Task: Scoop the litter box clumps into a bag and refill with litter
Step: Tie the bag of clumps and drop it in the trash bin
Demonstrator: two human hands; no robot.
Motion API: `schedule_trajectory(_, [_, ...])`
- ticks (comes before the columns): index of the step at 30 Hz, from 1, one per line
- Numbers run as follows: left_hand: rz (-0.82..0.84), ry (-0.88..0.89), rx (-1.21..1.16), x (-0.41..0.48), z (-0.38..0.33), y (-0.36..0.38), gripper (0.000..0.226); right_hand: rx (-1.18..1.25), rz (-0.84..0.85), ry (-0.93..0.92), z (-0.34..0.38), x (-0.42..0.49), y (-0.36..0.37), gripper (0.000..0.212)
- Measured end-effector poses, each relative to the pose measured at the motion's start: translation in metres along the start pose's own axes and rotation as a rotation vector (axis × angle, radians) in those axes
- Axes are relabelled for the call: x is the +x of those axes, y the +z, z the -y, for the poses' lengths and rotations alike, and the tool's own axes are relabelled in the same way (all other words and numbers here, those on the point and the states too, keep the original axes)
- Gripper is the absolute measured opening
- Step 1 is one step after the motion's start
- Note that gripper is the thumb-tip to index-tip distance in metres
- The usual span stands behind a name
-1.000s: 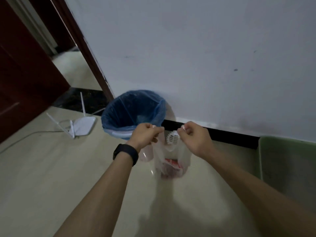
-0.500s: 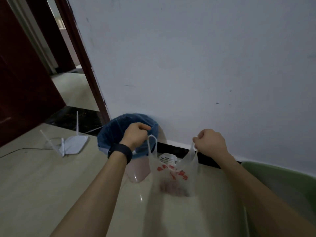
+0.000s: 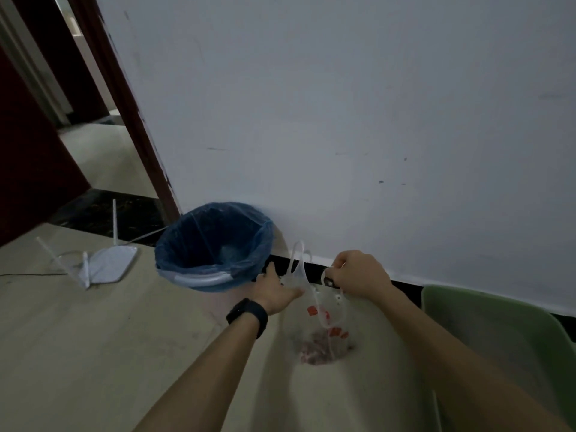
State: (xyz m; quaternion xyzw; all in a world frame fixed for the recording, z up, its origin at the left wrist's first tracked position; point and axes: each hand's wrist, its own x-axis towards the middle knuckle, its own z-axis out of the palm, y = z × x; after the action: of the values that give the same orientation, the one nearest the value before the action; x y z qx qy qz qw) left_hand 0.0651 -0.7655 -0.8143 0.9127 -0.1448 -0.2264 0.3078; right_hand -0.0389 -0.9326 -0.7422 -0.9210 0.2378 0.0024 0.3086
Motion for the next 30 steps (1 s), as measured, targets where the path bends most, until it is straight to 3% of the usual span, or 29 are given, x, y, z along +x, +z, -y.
schedule_trajectory(4, [-0.034,-0.074,-0.247,0.028,-0.022,0.008,0.112,0.064,0.016,0.026,-0.009,-0.005,0.004,0.024])
schedule_trajectory(7, [0.026,-0.069,-0.219,0.043,-0.03,0.025,0.094,0.11,0.041,0.017,-0.016,-0.011,0.005,0.022])
schedule_trajectory(9, [0.129,-0.069,-0.181,0.044,-0.038,0.032,0.076,0.142,0.038,0.014,-0.023,-0.014,0.005,0.021])
schedule_trajectory(11, [0.179,-0.04,-0.315,0.039,-0.047,0.034,0.037,0.16,0.027,0.016,-0.031,-0.016,0.001,0.021])
schedule_trajectory(16, [-0.155,0.101,-0.469,0.011,-0.08,-0.004,0.033,0.253,-0.109,-0.006,-0.035,-0.014,-0.019,0.018])
schedule_trajectory(22, [0.107,0.391,-0.49,-0.042,-0.122,-0.083,0.028,0.461,-0.092,-0.185,0.03,-0.013,-0.062,0.014])
schedule_trajectory(25, [0.055,0.522,-0.415,-0.063,-0.143,-0.113,0.022,0.516,-0.148,-0.24,0.058,-0.012,-0.092,0.008])
schedule_trajectory(27, [0.008,0.549,-0.398,-0.065,-0.147,-0.124,0.03,0.649,-0.151,-0.268,0.068,-0.014,-0.103,0.009])
schedule_trajectory(30, [-0.01,0.574,-0.237,-0.061,-0.137,-0.116,0.021,0.698,-0.138,-0.292,0.073,-0.019,-0.107,0.008])
